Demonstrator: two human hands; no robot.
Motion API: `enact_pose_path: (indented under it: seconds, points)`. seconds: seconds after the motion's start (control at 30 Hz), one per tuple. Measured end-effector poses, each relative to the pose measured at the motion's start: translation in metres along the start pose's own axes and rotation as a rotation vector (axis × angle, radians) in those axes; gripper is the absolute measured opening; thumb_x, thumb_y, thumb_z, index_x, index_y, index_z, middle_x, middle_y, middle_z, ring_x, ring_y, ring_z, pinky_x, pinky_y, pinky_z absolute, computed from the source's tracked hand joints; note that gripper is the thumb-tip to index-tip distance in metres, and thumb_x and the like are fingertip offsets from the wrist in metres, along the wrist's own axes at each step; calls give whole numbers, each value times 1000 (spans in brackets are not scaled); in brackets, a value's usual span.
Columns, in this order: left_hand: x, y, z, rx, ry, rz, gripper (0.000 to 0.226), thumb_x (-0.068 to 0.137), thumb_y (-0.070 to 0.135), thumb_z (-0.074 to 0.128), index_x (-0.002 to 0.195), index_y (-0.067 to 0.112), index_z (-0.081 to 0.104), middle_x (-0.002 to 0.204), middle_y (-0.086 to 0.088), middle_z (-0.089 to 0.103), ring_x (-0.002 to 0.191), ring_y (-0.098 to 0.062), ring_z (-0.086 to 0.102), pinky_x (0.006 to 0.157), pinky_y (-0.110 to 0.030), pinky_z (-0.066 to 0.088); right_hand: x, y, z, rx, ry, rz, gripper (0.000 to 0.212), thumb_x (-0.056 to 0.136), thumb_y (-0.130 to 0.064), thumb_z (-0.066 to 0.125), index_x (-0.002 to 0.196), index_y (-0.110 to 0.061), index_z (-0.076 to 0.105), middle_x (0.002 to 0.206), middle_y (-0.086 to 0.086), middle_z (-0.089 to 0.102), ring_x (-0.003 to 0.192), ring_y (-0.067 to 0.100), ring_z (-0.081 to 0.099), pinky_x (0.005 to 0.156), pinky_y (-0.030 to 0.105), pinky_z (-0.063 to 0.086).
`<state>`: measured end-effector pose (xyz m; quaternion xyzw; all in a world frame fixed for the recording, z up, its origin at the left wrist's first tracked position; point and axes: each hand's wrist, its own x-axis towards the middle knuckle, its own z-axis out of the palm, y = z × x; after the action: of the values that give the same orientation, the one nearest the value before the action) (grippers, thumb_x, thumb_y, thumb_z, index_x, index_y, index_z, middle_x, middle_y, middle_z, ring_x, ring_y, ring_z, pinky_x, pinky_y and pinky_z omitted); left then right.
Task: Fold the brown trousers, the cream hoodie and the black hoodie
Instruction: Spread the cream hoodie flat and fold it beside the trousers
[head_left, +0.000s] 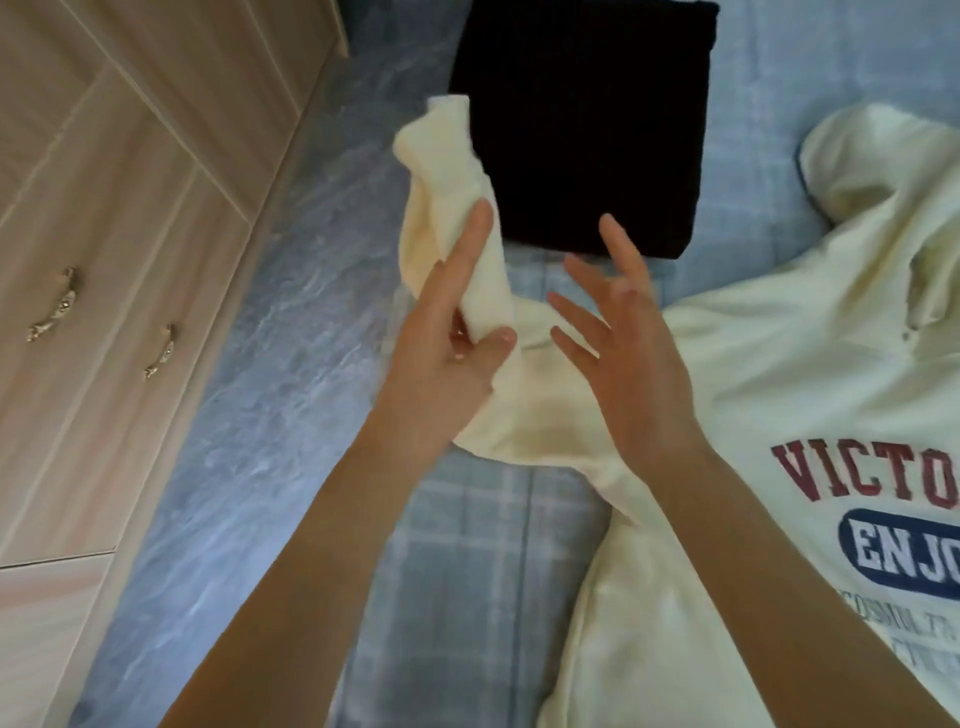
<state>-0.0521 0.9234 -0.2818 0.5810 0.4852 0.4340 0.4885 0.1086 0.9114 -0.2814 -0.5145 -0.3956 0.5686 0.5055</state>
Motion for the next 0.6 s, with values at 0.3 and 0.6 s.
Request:
enact_pose_path:
  seconds: [0.3,0.6]
  points:
    - [-12,35,216,35,-505,46,91,86,-6,57,148,55,27,140,36,41,132,-1,46,108,-35,44,-48,-60,-195,140,193,-1,46,94,-49,42,140,-48,44,137,-15,61,122,14,63,96,35,53]
    - [-62,6,321,621,-848,238,70,95,6,55,147,49,34,157,21,27,125,-9,53,101,-33,48,-101,-1,-340,-360,441,78,70,88,-24,74,147,-37,38,113,-15,67,91,-3,68,68,13,53]
